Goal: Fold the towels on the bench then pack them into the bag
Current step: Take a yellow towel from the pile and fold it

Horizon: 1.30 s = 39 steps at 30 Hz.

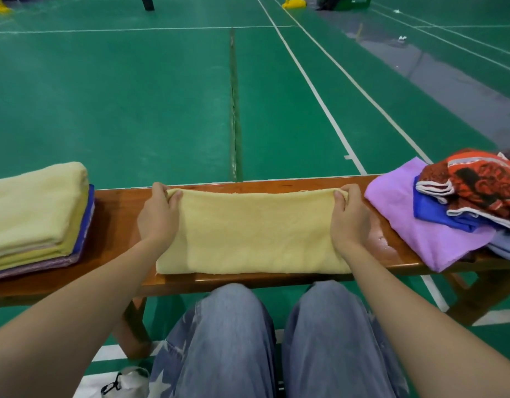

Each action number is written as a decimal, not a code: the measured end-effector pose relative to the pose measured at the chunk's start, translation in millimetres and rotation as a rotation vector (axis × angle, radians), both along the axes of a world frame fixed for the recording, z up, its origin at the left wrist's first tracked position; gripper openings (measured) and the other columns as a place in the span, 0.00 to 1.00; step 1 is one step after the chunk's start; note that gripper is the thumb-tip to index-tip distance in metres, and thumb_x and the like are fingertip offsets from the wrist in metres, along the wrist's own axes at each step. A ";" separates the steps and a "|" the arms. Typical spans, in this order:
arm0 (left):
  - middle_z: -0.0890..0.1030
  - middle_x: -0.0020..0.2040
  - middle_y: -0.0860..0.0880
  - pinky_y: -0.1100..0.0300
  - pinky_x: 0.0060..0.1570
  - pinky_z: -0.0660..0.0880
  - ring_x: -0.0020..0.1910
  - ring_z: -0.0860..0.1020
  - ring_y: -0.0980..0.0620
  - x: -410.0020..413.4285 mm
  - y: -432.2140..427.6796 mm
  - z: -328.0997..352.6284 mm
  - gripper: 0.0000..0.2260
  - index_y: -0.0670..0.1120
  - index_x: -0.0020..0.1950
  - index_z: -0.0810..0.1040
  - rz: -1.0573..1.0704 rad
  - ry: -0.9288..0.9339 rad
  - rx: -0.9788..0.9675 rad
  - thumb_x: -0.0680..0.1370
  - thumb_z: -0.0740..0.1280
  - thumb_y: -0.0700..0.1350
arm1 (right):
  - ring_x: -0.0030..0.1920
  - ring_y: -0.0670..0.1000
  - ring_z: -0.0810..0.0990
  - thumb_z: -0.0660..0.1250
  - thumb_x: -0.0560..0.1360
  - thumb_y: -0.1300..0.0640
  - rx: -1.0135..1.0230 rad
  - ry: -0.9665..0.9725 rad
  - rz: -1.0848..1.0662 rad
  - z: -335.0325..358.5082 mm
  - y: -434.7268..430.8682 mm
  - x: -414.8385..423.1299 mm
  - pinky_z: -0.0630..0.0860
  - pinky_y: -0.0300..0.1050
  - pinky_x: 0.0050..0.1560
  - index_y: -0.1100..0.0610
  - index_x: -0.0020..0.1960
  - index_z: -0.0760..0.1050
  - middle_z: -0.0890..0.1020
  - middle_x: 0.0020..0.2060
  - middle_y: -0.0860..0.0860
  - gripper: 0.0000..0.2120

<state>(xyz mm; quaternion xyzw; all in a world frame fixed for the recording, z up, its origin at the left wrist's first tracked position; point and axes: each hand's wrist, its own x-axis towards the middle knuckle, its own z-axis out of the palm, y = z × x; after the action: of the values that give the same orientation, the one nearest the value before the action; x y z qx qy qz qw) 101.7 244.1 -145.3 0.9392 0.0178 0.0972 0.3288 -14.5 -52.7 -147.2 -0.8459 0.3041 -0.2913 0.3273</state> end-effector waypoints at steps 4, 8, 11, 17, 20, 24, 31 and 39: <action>0.75 0.43 0.48 0.54 0.38 0.70 0.39 0.74 0.47 17.6 -5.3 -8.6 0.12 0.43 0.56 0.67 0.011 -0.009 0.091 0.82 0.56 0.51 | 0.33 0.46 0.71 0.55 0.82 0.52 -0.031 0.081 0.018 -14.1 -8.0 24.0 0.70 0.43 0.34 0.56 0.54 0.71 0.73 0.33 0.47 0.09; 0.77 0.40 0.46 0.54 0.34 0.68 0.35 0.74 0.46 34.5 -5.5 -21.3 0.10 0.43 0.54 0.67 -0.028 -0.031 0.225 0.82 0.55 0.50 | 0.37 0.54 0.76 0.54 0.82 0.52 -0.144 0.230 0.072 -24.5 -16.8 38.9 0.77 0.50 0.38 0.56 0.53 0.70 0.78 0.37 0.52 0.09; 0.75 0.34 0.47 0.56 0.28 0.65 0.30 0.71 0.48 39.7 -5.6 -32.6 0.08 0.44 0.50 0.63 -0.047 -0.032 0.325 0.83 0.53 0.49 | 0.38 0.55 0.77 0.53 0.82 0.52 -0.238 0.332 0.112 -31.2 -20.8 44.6 0.75 0.50 0.39 0.56 0.51 0.69 0.79 0.38 0.52 0.09; 0.72 0.32 0.49 0.57 0.27 0.64 0.28 0.70 0.51 41.8 -12.2 -43.6 0.07 0.45 0.49 0.63 -0.060 -0.070 0.376 0.82 0.53 0.49 | 0.39 0.53 0.76 0.53 0.82 0.51 -0.343 0.454 0.086 -38.4 -26.5 49.3 0.70 0.44 0.36 0.56 0.52 0.68 0.76 0.45 0.53 0.10; 0.74 0.41 0.48 0.55 0.30 0.68 0.32 0.73 0.47 43.4 -12.4 -42.2 0.09 0.44 0.52 0.65 -0.038 -0.045 0.368 0.82 0.55 0.49 | 0.42 0.54 0.76 0.55 0.81 0.50 -0.331 0.466 0.038 -38.8 -25.9 49.9 0.68 0.43 0.34 0.57 0.57 0.65 0.76 0.50 0.54 0.12; 0.71 0.56 0.40 0.49 0.39 0.73 0.46 0.75 0.39 38.2 -6.4 -35.7 0.16 0.39 0.60 0.65 0.054 0.026 0.301 0.81 0.58 0.51 | 0.55 0.57 0.75 0.58 0.79 0.47 -0.212 0.444 -0.009 -29.5 -23.7 47.0 0.71 0.48 0.44 0.59 0.69 0.59 0.72 0.61 0.57 0.24; 0.68 0.68 0.44 0.47 0.64 0.66 0.66 0.67 0.44 4.5 18.2 -36.9 0.21 0.49 0.71 0.65 -0.228 0.093 0.295 0.80 0.60 0.53 | 0.62 0.58 0.67 0.62 0.77 0.46 -0.102 0.518 0.111 -14.1 -10.2 18.1 0.68 0.50 0.59 0.54 0.70 0.58 0.67 0.64 0.59 0.26; 0.64 0.71 0.47 0.47 0.67 0.63 0.69 0.63 0.47 -31.9 31.2 -25.0 0.23 0.53 0.70 0.67 -0.296 0.273 0.232 0.77 0.64 0.57 | 0.55 0.57 0.69 0.68 0.74 0.57 0.201 0.589 0.248 2.3 -4.5 -6.7 0.69 0.47 0.53 0.47 0.72 0.55 0.62 0.67 0.60 0.32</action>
<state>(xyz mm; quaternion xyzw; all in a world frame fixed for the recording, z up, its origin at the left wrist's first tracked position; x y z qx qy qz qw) 69.8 275.3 -170.3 0.9675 -0.0873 -0.0788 0.2237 -21.1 -57.2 -144.9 -0.8877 0.3079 0.0393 0.3400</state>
